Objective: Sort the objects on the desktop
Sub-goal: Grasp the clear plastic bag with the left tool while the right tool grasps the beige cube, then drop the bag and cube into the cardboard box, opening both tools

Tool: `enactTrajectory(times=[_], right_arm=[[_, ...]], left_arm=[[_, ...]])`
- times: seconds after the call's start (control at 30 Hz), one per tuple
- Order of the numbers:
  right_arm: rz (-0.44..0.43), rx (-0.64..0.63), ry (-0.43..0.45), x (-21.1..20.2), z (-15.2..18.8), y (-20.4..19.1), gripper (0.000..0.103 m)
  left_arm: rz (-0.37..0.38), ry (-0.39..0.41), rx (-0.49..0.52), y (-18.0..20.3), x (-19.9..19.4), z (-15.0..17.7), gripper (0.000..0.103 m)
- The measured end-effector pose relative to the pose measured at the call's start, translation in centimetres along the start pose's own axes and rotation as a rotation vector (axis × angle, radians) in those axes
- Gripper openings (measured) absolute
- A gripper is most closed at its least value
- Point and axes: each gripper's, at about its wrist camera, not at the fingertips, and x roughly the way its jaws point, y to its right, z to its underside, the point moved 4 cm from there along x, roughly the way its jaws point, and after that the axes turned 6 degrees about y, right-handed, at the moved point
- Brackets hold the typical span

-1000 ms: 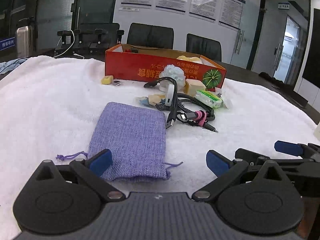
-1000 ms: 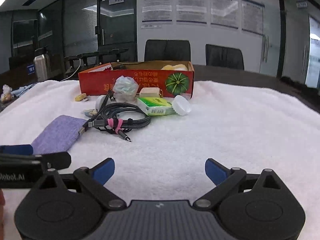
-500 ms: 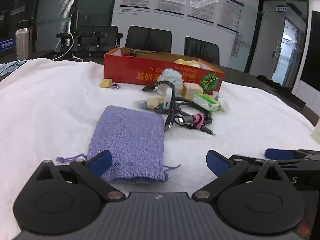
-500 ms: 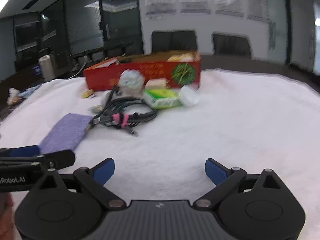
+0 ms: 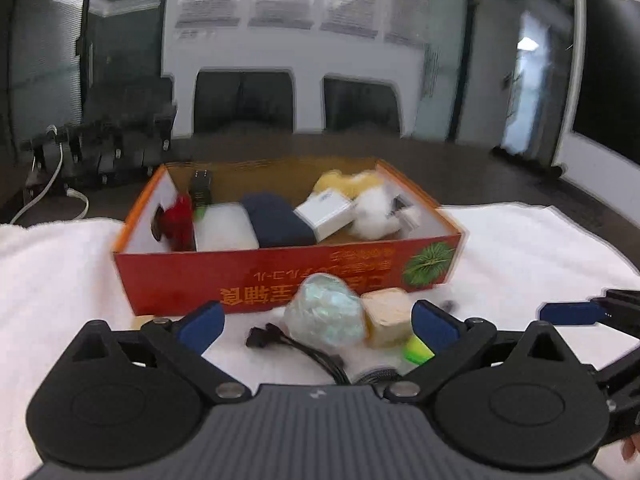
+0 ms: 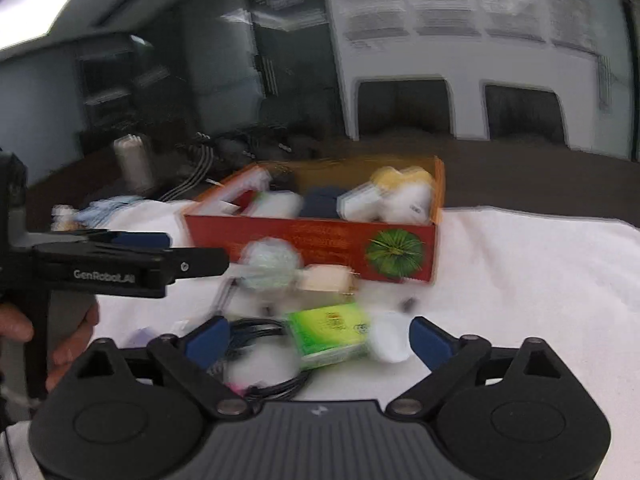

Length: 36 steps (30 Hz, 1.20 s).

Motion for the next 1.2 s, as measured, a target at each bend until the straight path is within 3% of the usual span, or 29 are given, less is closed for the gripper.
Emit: enactTrajectory(times=[0.07,0.1,0.17,0.27,0.3,0.37,0.47,0.53,0.57,0.6,0.67,0.83,0.93,1.03,1.2], right_arm=[[0.003,0.041,-0.027,2.0,-0.4,0.9,0.088],[0.002,0.039,-0.036,2.8,-0.6,1.0,0.086],[0.02,0.014,-0.045,4.2,-0.7,1.1,0.086],[0.042,-0.019,-0.049,5.9,-0.9,0.6,0.086],[0.043,-0.032,-0.052,6.7,-1.0,0.3,0.086],[0.038,-0.068,-0.054,7.9,-1.2,-0.6,0.085],[0.037,-0.082,-0.074,10.1,-1.6,-1.3,0.08],[0.035,-0.069,-0.114,11.7,-1.6,-1.7,0.058],[0.042,-0.057,-0.146,12.5,-1.5,-1.8,0.059],[0.043,-0.037,-0.138,12.8,-1.6,-1.8,0.058],[0.052,-0.042,-0.122,12.8,-1.7,-2.0,0.046],[-0.016,-0.001,-0.012,8.8,-4.4,-2.4,0.046],[-0.001,-0.031,0.066,6.8,-7.8,-2.0,0.046],[0.034,-0.042,0.07,7.5,-10.9,-0.5,0.046],[0.176,-0.064,-0.09,13.5,-12.2,2.6,0.046]], left_arm=[[-0.026,-0.026,-0.012,-0.1,2.5,0.0,0.08],[-0.027,-0.04,-0.039,-0.4,3.4,0.3,0.078],[0.015,-0.074,-0.114,-1.2,4.9,0.6,0.072],[0.083,-0.108,-0.178,-2.3,5.7,1.3,0.043],[0.096,-0.114,-0.181,-2.7,5.8,1.2,0.039],[0.097,-0.094,-0.194,-3.0,5.1,0.6,0.038],[0.112,-0.001,-0.236,-4.3,2.9,-1.7,0.038],[0.117,0.077,-0.27,-5.2,0.9,-3.3,0.038],[0.116,0.115,-0.281,-5.7,-0.2,-4.1,0.038],[0.117,0.144,-0.285,-6.0,-1.2,-4.7,0.038],[0.105,0.189,-0.289,-6.6,-3.0,-5.8,0.038],[0.063,0.248,-0.27,-7.3,-5.5,-8.0,0.038],[0.074,0.235,-0.259,-6.9,-5.1,-9.9,0.038],[0.085,0.178,-0.26,-5.7,-2.0,-11.2,0.039],[0.051,0.026,-0.202,-3.1,5.9,-10.1,0.039]])
